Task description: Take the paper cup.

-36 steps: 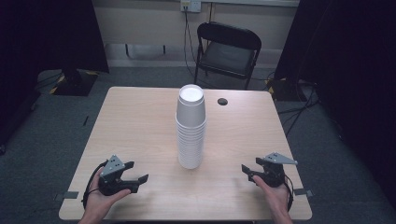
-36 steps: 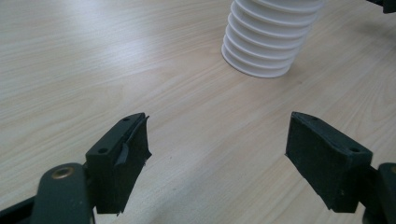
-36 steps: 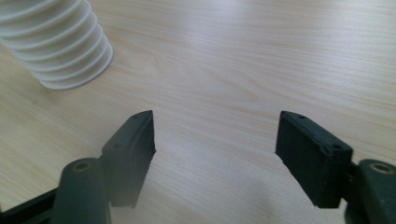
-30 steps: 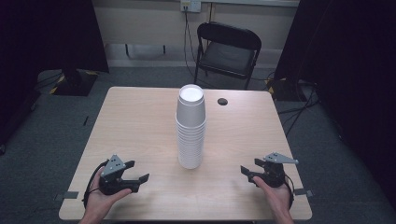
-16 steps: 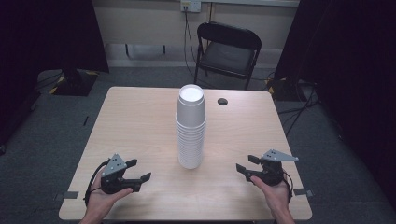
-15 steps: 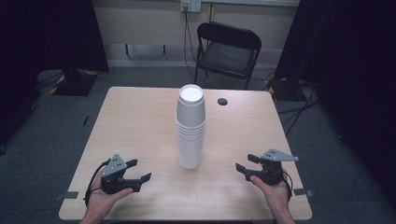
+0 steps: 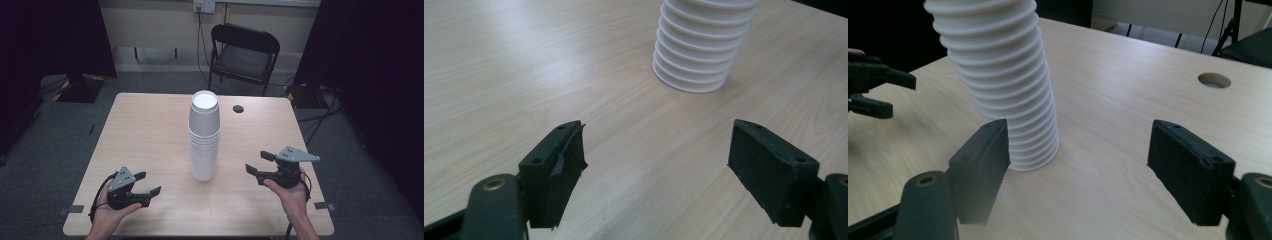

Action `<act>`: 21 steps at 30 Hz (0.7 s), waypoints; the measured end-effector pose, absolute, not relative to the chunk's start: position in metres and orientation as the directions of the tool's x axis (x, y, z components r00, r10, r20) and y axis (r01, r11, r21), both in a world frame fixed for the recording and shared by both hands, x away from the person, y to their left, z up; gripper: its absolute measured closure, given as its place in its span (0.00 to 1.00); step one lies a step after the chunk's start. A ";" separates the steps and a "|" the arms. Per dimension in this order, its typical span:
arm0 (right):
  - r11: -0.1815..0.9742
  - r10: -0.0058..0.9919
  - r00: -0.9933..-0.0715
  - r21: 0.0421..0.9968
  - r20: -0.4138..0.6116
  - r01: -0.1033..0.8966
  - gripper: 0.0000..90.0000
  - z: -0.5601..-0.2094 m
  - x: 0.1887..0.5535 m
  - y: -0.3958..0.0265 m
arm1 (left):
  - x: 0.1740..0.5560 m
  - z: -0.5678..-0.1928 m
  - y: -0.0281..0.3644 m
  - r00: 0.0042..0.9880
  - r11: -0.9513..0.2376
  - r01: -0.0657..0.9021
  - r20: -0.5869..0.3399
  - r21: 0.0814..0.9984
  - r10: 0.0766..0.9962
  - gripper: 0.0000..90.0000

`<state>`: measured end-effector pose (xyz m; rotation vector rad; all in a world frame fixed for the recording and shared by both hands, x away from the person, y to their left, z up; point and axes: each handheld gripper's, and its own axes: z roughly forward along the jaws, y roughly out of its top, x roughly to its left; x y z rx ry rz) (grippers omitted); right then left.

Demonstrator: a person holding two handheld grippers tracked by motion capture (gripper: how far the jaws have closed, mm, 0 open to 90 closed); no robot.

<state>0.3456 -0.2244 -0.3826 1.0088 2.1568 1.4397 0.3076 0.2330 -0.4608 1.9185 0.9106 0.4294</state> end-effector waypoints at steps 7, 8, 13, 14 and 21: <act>0.221 0.707 -0.704 0.923 0.070 0.314 0.32 -0.367 0.343 -0.214 | 0.306 -0.461 0.234 0.661 -0.285 0.412 -0.069 0.865 0.747 0.25; 0.226 0.693 -0.718 0.925 0.068 0.305 0.30 -0.362 0.343 -0.210 | 0.306 -0.461 0.234 0.662 -0.287 0.415 -0.070 0.863 0.746 0.25; 0.227 0.669 -0.741 0.933 0.059 0.279 0.28 -0.348 0.344 -0.203 | 0.307 -0.461 0.233 0.659 -0.288 0.418 -0.069 0.861 0.749 0.25; 0.222 0.661 -0.748 0.935 0.064 0.277 0.29 -0.345 0.345 -0.202 | 0.308 -0.462 0.233 0.662 -0.295 0.416 -0.064 0.860 0.747 0.25; 0.199 0.652 -0.756 0.948 0.060 0.247 0.22 -0.324 0.349 -0.189 | 0.308 -0.463 0.232 0.664 -0.308 0.420 -0.058 0.854 0.745 0.25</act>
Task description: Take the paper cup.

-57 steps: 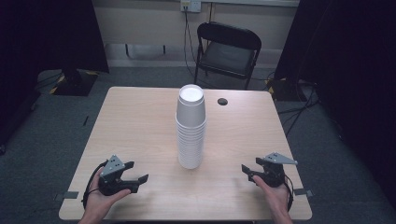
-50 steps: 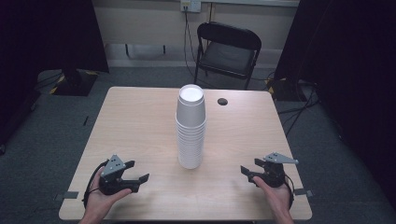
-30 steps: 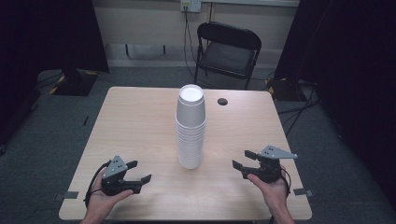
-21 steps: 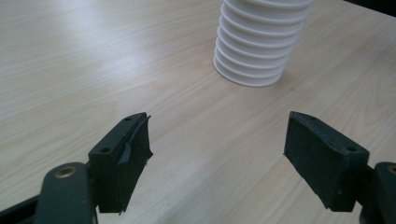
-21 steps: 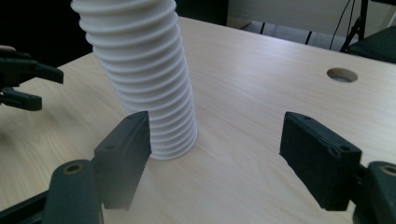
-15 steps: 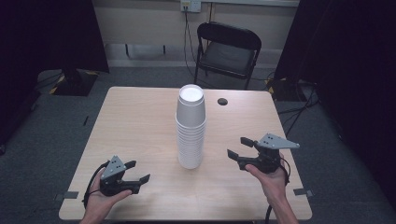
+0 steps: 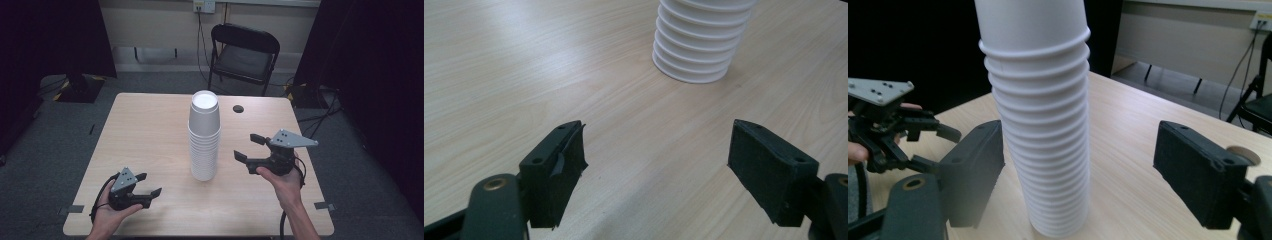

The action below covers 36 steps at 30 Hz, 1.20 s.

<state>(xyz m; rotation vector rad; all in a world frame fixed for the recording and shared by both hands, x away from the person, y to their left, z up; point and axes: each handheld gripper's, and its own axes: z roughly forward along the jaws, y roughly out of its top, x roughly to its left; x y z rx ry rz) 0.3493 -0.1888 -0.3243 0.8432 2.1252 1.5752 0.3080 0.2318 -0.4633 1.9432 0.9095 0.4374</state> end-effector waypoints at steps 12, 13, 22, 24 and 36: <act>0.184 0.622 -0.782 0.964 0.036 0.191 0.17 -0.297 0.357 -0.167 | 0.309 -0.464 0.232 0.665 -0.305 0.421 -0.061 0.854 0.745 0.25; 0.180 0.616 -0.787 0.964 0.045 0.196 0.18 -0.296 0.359 -0.165 | 0.309 -0.464 0.232 0.666 -0.308 0.419 -0.058 0.855 0.744 0.25; 0.179 0.594 -0.802 0.964 0.054 0.197 0.16 -0.285 0.372 -0.152 | 0.310 -0.464 0.234 0.658 -0.309 0.423 -0.054 0.852 0.751 0.25; 0.174 0.589 -0.806 0.966 0.054 0.192 0.16 -0.283 0.374 -0.150 | 0.310 -0.464 0.234 0.659 -0.310 0.421 -0.054 0.852 0.750 0.25; 0.167 0.564 -0.824 0.969 0.059 0.184 0.15 -0.275 0.389 -0.129 | 0.309 -0.464 0.233 0.665 -0.309 0.416 -0.055 0.855 0.745 0.24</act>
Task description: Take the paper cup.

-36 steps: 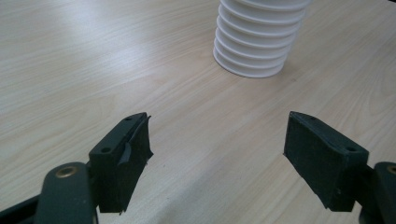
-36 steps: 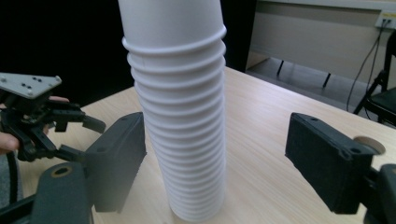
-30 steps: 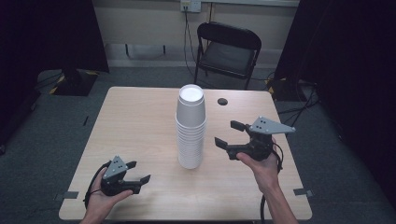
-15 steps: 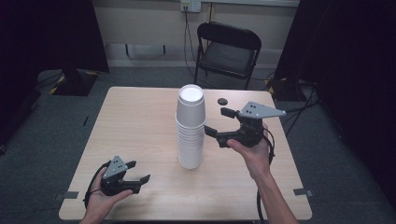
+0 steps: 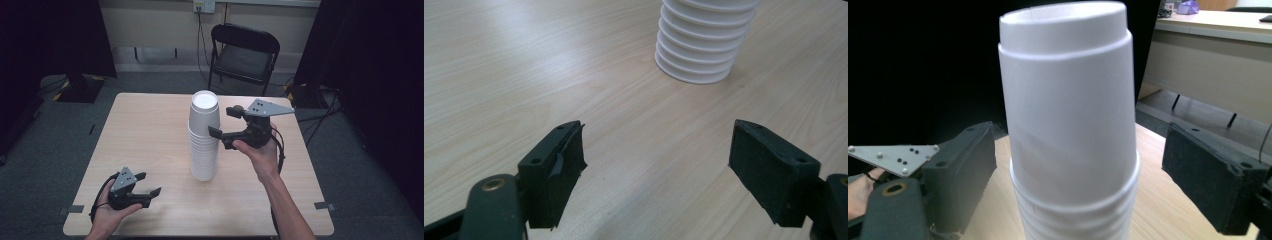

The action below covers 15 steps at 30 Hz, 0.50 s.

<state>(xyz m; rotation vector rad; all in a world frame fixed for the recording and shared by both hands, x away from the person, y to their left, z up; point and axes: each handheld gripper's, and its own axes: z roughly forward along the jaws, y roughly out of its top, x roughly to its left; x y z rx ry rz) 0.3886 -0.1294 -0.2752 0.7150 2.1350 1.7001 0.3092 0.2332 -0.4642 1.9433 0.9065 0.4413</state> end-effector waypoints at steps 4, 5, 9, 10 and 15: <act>0.164 0.547 -0.835 0.971 0.056 0.172 0.15 -0.271 0.392 -0.121 | 0.309 -0.464 0.234 0.658 -0.304 0.419 -0.055 0.856 0.751 0.24; 0.171 0.539 -0.840 0.971 0.052 0.169 0.15 -0.270 0.393 -0.118 | 0.310 -0.464 0.234 0.656 -0.305 0.416 -0.050 0.857 0.753 0.24; 0.179 0.535 -0.844 0.969 0.049 0.170 0.15 -0.269 0.400 -0.109 | 0.309 -0.464 0.235 0.651 -0.296 0.423 -0.060 0.856 0.757 0.24; 0.183 0.535 -0.844 0.969 0.043 0.166 0.15 -0.268 0.401 -0.108 | 0.309 -0.464 0.235 0.651 -0.298 0.423 -0.059 0.856 0.757 0.24; 0.192 0.539 -0.841 0.967 0.039 0.168 0.15 -0.267 0.407 -0.101 | 0.310 -0.464 0.236 0.654 -0.301 0.420 -0.055 0.856 0.755 0.24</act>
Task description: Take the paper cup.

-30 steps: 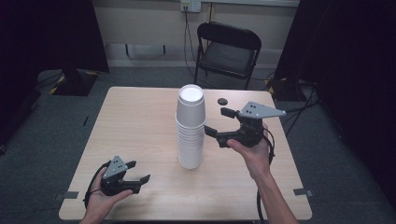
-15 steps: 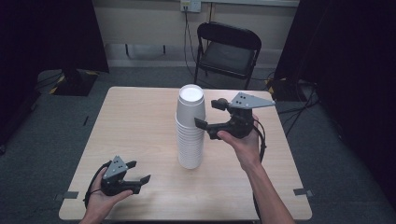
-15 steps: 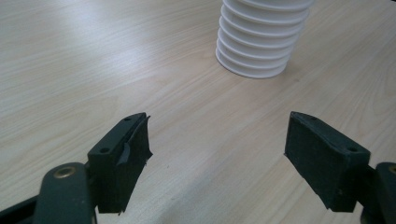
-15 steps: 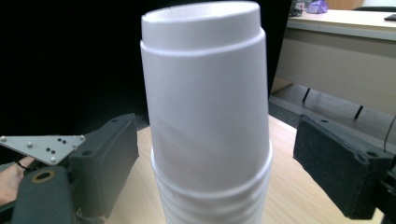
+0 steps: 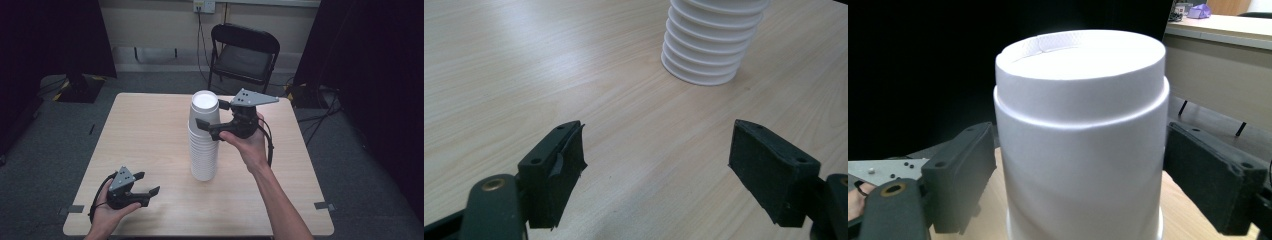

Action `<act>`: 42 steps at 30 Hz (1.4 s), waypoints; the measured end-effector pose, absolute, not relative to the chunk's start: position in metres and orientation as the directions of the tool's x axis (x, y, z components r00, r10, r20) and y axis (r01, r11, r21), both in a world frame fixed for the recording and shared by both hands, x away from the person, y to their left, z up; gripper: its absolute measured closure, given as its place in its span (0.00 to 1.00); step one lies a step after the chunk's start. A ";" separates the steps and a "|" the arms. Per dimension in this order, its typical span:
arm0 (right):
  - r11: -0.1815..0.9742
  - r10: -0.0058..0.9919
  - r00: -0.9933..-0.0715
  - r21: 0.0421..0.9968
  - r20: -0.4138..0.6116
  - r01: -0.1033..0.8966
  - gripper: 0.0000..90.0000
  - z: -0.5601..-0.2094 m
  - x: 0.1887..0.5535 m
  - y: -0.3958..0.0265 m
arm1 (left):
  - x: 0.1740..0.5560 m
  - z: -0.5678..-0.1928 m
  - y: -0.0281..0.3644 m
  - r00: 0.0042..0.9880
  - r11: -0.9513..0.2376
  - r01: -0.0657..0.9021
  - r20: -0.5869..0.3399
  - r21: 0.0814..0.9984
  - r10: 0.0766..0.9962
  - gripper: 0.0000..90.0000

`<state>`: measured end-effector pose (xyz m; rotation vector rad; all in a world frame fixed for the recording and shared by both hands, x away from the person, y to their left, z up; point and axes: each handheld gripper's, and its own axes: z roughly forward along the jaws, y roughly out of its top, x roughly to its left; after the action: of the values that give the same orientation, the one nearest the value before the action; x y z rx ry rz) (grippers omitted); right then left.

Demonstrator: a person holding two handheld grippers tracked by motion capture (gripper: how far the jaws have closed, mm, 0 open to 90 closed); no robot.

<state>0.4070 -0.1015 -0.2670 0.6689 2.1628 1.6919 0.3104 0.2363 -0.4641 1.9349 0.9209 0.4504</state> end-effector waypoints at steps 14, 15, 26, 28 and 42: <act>0.202 0.525 -0.851 0.965 0.038 0.168 0.15 -0.275 0.421 -0.086 | 0.311 -0.465 0.236 0.647 -0.306 0.426 -0.051 0.851 0.760 0.24; 0.202 0.526 -0.850 0.965 0.035 0.165 0.15 -0.276 0.421 -0.084 | 0.311 -0.465 0.236 0.649 -0.306 0.424 -0.050 0.852 0.759 0.24; 0.213 0.534 -0.845 0.963 0.028 0.167 0.16 -0.278 0.423 -0.080 | 0.311 -0.465 0.236 0.646 -0.303 0.427 -0.053 0.852 0.762 0.24; 0.214 0.535 -0.844 0.963 0.023 0.162 0.16 -0.278 0.423 -0.080 | 0.311 -0.465 0.236 0.647 -0.303 0.427 -0.054 0.852 0.760 0.24; 0.212 0.538 -0.843 0.967 0.004 0.140 0.16 -0.272 0.420 -0.081 | 0.311 -0.465 0.236 0.647 -0.303 0.432 -0.057 0.849 0.761 0.24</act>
<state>0.4204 -0.0811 -0.2719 0.6339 2.1584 1.6674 0.3110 0.2362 -0.4655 1.9424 0.9363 0.4487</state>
